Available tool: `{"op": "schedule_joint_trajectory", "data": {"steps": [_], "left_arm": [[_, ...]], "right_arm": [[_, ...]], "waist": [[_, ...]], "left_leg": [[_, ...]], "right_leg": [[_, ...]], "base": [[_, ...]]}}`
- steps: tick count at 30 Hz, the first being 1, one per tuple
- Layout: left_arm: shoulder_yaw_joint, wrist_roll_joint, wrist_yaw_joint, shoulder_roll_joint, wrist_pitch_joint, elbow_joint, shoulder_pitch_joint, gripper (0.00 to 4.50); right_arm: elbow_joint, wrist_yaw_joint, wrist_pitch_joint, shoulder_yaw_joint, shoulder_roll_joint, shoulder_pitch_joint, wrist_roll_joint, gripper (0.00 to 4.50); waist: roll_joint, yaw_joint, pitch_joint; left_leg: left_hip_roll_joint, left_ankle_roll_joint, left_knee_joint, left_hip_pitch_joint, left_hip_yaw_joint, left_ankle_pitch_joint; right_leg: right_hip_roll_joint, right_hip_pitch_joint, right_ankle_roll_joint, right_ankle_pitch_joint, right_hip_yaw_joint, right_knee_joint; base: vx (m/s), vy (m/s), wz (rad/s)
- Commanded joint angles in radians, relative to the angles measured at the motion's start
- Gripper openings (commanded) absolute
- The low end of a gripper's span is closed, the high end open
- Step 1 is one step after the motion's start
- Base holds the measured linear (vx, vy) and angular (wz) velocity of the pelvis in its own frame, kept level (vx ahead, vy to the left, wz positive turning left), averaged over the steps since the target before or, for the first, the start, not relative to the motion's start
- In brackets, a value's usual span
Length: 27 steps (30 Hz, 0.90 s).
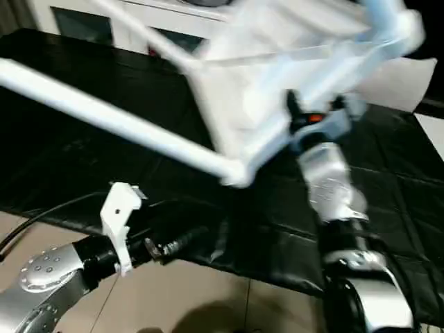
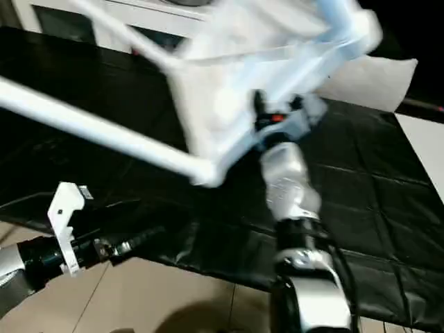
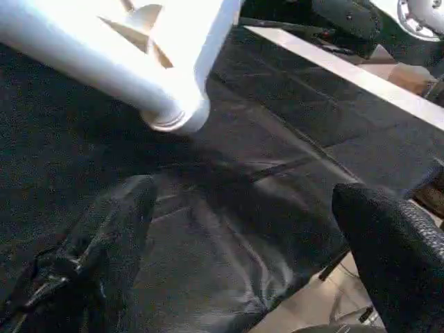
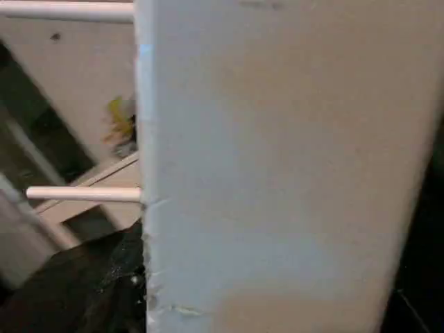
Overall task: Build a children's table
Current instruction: Flip table
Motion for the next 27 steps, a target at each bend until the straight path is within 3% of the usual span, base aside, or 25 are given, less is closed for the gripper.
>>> {"op": "schedule_joint_trajectory", "data": {"steps": [1, 3, 4, 7, 13, 14, 16, 17, 18, 19, 20, 21, 25, 26, 27], "left_arm": [[-0.016, -0.013, 0.011, -0.004, 0.029, -0.036, -0.025, 4.50], [-0.015, -0.026, 0.015, -0.003, 0.047, -0.045, -0.038, 4.50], [-0.016, -0.040, 0.021, 0.001, 0.063, -0.053, -0.048, 4.50], [-0.020, -0.057, 0.030, 0.015, 0.079, -0.062, -0.055, 4.50], [-0.004, -0.035, 0.052, 0.032, 0.094, -0.066, -0.159, 4.50], [-0.002, -0.029, 0.053, 0.036, 0.092, -0.064, -0.173, 4.50], [0.001, 0.043, 0.061, 0.065, 0.039, -0.024, -0.271, 4.50], [-0.002, 0.054, 0.062, 0.071, 0.031, -0.018, -0.283, 4.50], [-0.018, 0.118, 0.062, 0.105, -0.018, 0.018, -0.354, 4.50], [-0.023, 0.128, 0.061, 0.110, -0.026, 0.024, -0.366, 4.50], [-0.052, 0.185, 0.051, 0.144, -0.071, 0.050, -0.427, 4.50], [-0.074, 0.222, 0.039, 0.166, -0.102, 0.063, -0.464, 4.50], [-0.132, 0.305, 0.025, 0.183, -0.180, 0.087, -0.600, 4.50], [-0.139, 0.316, 0.024, 0.184, -0.191, 0.089, -0.615, 4.50], [-0.171, 0.373, 0.019, 0.186, -0.252, 0.106, -0.686, 4.50]], "right_arm": [[-0.115, -0.063, -0.015, -0.006, -0.054, 0.002, -0.087, 1.91], [-0.155, -0.096, 0.012, 0.010, -0.068, 0.020, -0.125, 1.91], [-0.205, -0.138, 0.042, 0.028, -0.085, 0.044, -0.174, 1.91], [-0.262, -0.170, 0.086, 0.049, -0.101, 0.072, -0.230, 1.91], [-0.394, -0.192, 0.208, 0.149, -0.139, 0.111, -0.337, 1.90], [-0.398, -0.195, 0.216, 0.156, -0.142, 0.112, -0.344, 1.90], [-0.386, -0.180, 0.233, 0.187, -0.137, 0.117, -0.352, 1.90], [-0.383, -0.176, 0.237, 0.191, -0.136, 0.118, -0.352, 1.90], [-0.364, -0.156, 0.252, 0.212, -0.125, 0.123, -0.355, 1.90], [-0.359, -0.154, 0.253, 0.214, -0.123, 0.124, -0.356, 2.45], [-0.338, -0.140, 0.261, 0.225, -0.115, 0.127, -0.362, 2.45], [-0.326, -0.137, 0.266, 0.230, -0.111, 0.126, -0.367, 2.59], [-0.297, -0.132, 0.291, 0.241, -0.104, 0.119, -0.378, 2.94], [-0.296, -0.133, 0.290, 0.243, -0.104, 0.121, -0.381, 3.01], [-0.287, -0.139, 0.284, 0.253, -0.106, 0.129, -0.398, 3.06]], "waist": [[0.017, -0.016, -0.060], [0.015, -0.016, -0.061], [0.014, -0.020, -0.060], [0.009, -0.026, -0.062], [0.005, -0.045, -0.065], [-0.003, -0.048, -0.065], [-0.010, -0.056, -0.067], [-0.007, -0.057, -0.065], [-0.006, -0.059, -0.065], [-0.004, -0.059, -0.064], [-0.015, -0.061, -0.065], [-0.010, -0.060, -0.066], [-0.006, -0.064, -0.066], [-0.008, -0.065, -0.066], [-0.012, -0.066, -0.064]], "left_leg": [[0.001, -0.035, -0.072, 0.001, 0.026, -0.122], [-0.001, -0.044, -0.072, -0.006, 0.023, -0.116], [-0.003, -0.047, -0.071, -0.010, 0.022, -0.117], [-0.007, -0.043, -0.068, -0.015, 0.022, -0.108], [-0.009, -0.043, -0.064, -0.021, 0.018, -0.088], [-0.010, -0.042, -0.063, -0.021, 0.019, -0.083], [-0.011, -0.037, -0.058, -0.026, 0.018, -0.065], [-0.013, -0.037, -0.058, -0.025, 0.019, -0.065], [-0.013, -0.038, -0.057, -0.025, 0.018, -0.066], [-0.012, -0.038, -0.056, -0.020, 0.019, -0.076], [-0.013, -0.040, -0.056, -0.025, 0.018, -0.073], [-0.011, -0.042, -0.056, -0.019, 0.019, -0.070], [-0.004, -0.062, -0.057, -0.013, 0.016, -0.073], [-0.004, -0.071, -0.059, -0.017, 0.014, -0.072], [-0.003, -0.073, -0.059, -0.015, 0.014, -0.088]], "right_leg": [[-0.028, 0.067, -0.055, -0.216, 0.056, -0.065], [-0.029, 0.074, -0.035, -0.243, 0.056, -0.067], [-0.027, 0.075, -0.023, -0.263, 0.056, -0.069], [-0.024, 0.075, -0.002, -0.279, 0.055, -0.071], [-0.021, 0.078, 0.015, -0.280, 0.053, -0.068], [-0.019, 0.078, 0.019, -0.277, 0.054, -0.070], [-0.018, 0.080, 0.026, -0.271, 0.062, -0.066], [-0.015, 0.077, 0.028, -0.277, 0.064, -0.068], [-0.015, 0.076, 0.028, -0.281, 0.065, -0.068], [-0.013, 0.071, 0.033, -0.295, 0.065, -0.071], [-0.014, 0.078, 0.037, -0.302, 0.065, -0.068], [-0.015, 0.073, 0.040, -0.303, 0.067, -0.067], [-0.019, 0.070, 0.004, -0.256, 0.067, -0.058], [-0.020, 0.075, -0.007, -0.248, 0.067, -0.056], [-0.020, 0.072, -0.009, -0.260, 0.066, -0.061]], "base": [[0.000, 0.000, 0.00], [0.000, 0.000, 0.00], [0.000, 0.000, 0.00], [0.000, 0.000, 0.00], [0.000, 0.000, 0.00], [0.000, 0.000, 0.00], [0.000, 0.000, 0.00], [0.000, 0.000, 0.00], [0.000, 0.000, 0.00], [0.000, 0.000, 0.00], [0.000, 0.000, 0.00], [0.000, 0.000, 0.00], [0.000, 0.000, 0.00], [0.000, 0.000, 0.00], [0.000, 0.000, 0.00]]}}
